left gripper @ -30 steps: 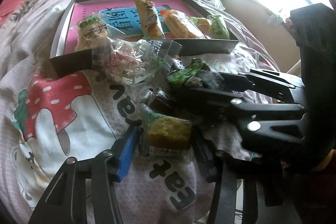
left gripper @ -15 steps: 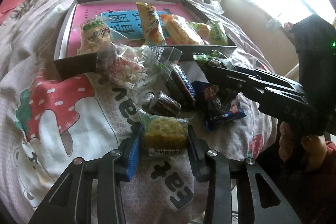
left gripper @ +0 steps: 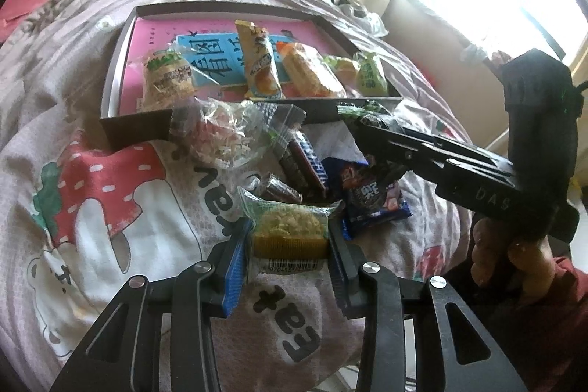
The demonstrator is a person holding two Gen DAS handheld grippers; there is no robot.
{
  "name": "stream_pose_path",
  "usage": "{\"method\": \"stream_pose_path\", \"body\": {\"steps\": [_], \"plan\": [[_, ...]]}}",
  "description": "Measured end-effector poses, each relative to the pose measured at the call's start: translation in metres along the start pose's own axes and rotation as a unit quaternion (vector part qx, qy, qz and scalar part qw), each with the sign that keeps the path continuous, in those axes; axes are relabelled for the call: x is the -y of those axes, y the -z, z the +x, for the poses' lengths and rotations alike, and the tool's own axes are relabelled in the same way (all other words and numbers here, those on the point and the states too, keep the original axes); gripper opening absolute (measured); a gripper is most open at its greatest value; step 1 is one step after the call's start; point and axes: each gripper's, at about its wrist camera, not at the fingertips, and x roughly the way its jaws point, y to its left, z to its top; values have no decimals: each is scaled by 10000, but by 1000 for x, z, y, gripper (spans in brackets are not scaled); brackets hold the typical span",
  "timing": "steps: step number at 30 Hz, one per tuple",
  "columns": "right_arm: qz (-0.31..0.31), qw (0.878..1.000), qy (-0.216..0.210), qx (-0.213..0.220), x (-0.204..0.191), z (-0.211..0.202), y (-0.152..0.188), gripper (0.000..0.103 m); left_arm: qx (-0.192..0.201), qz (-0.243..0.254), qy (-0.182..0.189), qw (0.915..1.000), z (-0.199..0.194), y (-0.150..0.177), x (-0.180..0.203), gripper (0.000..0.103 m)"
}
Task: Organize snacks
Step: 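Lift both held bags and carry them over the pink tray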
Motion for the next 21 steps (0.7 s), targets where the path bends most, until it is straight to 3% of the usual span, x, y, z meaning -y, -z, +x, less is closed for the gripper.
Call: {"method": "stream_pose_path", "body": {"steps": [21], "plan": [[236,9988,-44,421,14,-17,-10,35,616,-304,-350,9970,-37,-24,-6,41]]}}
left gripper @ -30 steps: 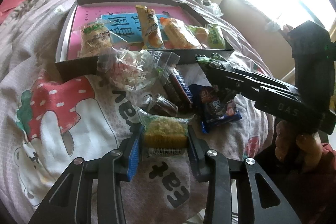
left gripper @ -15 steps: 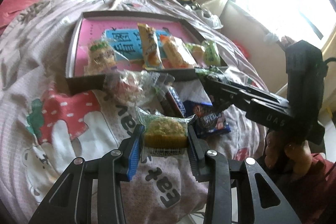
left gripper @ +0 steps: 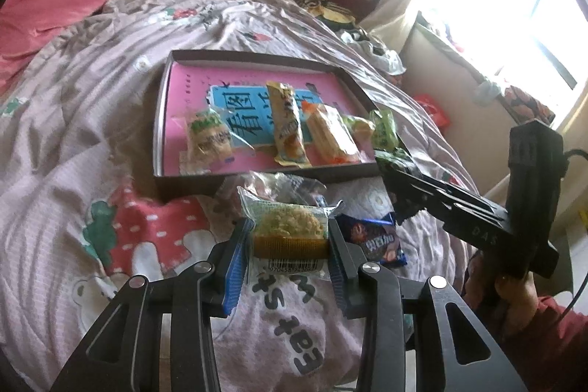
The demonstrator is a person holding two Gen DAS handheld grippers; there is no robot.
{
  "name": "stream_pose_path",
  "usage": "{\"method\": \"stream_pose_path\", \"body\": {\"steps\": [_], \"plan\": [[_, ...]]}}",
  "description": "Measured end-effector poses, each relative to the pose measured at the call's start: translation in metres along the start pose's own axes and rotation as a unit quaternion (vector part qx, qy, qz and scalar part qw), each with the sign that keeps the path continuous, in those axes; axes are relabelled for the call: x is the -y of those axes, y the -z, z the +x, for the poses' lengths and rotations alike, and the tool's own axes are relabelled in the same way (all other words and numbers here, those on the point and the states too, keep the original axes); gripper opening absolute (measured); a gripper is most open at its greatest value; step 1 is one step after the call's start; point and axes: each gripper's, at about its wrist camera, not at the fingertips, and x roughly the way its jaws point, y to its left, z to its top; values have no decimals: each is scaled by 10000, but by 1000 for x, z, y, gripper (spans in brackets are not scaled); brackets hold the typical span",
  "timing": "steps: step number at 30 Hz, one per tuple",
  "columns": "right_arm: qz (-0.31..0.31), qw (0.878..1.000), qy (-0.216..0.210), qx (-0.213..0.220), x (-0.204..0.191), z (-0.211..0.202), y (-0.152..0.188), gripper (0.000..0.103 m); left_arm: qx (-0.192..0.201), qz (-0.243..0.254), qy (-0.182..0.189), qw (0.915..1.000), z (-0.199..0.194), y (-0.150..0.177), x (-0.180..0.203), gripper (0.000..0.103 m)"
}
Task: Organize snacks
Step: 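Lift both held bags and carry them over the pink tray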
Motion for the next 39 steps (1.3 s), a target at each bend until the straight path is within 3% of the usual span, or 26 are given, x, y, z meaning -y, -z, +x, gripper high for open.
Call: {"method": "stream_pose_path", "body": {"steps": [39], "plan": [[53,9977,-246,631,14,-12,-34,35,169,-107,-503,9985,17,-57,23,41]]}}
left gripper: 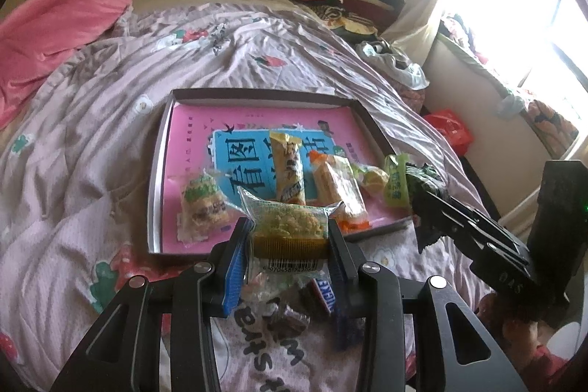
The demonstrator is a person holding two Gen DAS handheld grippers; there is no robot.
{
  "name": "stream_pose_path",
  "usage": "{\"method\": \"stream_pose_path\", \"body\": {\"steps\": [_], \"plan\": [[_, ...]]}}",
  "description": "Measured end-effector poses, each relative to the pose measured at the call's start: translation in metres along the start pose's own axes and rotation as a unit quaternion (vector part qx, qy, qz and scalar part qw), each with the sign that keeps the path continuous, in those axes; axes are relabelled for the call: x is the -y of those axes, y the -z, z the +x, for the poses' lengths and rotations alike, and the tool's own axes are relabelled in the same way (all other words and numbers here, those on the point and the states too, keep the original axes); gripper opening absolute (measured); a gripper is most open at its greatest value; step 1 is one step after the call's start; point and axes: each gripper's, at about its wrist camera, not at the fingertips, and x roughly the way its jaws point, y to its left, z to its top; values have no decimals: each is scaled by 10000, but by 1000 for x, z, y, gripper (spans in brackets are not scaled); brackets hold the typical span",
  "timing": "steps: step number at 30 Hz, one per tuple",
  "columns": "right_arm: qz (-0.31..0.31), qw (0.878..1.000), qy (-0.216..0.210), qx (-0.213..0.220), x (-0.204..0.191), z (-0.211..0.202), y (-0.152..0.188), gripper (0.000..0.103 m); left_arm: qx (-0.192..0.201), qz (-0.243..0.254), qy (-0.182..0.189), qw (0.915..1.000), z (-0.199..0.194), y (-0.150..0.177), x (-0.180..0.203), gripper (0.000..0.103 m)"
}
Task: Organize snacks
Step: 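Lift both held bags and carry them over the pink tray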
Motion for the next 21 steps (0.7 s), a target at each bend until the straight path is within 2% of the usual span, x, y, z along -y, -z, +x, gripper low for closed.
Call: {"method": "stream_pose_path", "body": {"steps": [21], "plan": [[-65,9998,-84,174,7,12,-22,35,202,-104,-216,9995,6,-34,3,41]]}}
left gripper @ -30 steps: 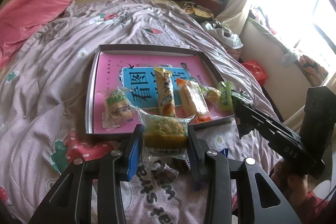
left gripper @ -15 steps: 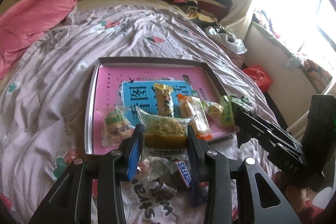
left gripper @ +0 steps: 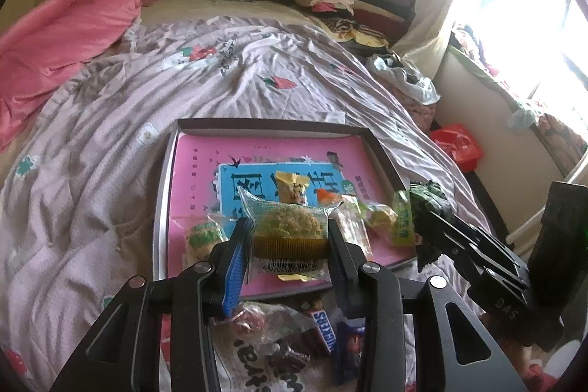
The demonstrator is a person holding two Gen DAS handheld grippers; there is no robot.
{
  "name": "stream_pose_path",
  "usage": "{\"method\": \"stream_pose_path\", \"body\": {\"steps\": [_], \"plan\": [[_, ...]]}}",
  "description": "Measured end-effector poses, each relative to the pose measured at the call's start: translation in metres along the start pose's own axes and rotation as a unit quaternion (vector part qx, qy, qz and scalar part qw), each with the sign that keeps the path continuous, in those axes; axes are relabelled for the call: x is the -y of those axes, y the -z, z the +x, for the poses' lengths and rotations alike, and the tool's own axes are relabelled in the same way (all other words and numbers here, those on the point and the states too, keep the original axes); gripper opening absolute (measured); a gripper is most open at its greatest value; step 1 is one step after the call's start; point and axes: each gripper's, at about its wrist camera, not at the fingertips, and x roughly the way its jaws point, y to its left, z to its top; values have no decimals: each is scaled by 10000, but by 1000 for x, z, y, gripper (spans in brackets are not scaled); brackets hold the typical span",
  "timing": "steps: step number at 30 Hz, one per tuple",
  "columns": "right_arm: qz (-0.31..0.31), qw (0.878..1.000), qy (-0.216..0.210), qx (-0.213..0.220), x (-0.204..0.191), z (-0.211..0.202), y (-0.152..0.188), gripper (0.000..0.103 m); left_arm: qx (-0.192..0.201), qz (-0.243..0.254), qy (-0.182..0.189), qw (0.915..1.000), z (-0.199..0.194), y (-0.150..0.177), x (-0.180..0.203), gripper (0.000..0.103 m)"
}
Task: Organize snacks
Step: 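Lift both held bags and carry them over the pink tray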
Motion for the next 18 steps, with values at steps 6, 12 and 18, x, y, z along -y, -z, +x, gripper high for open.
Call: {"method": "stream_pose_path", "body": {"steps": [6,12,18], "plan": [[1,10000,7,29,4,3,-4,35,17,-44,-44,10000,4,-6,-2,41],[45,10000,26,20,10,5,-5,35,-5,-72,-73,9999,8,-9,-3,41],[80,9999,76,-20,17,9,-6,35,-94,-84,-124,9998,21,-9,-4,41]]}}
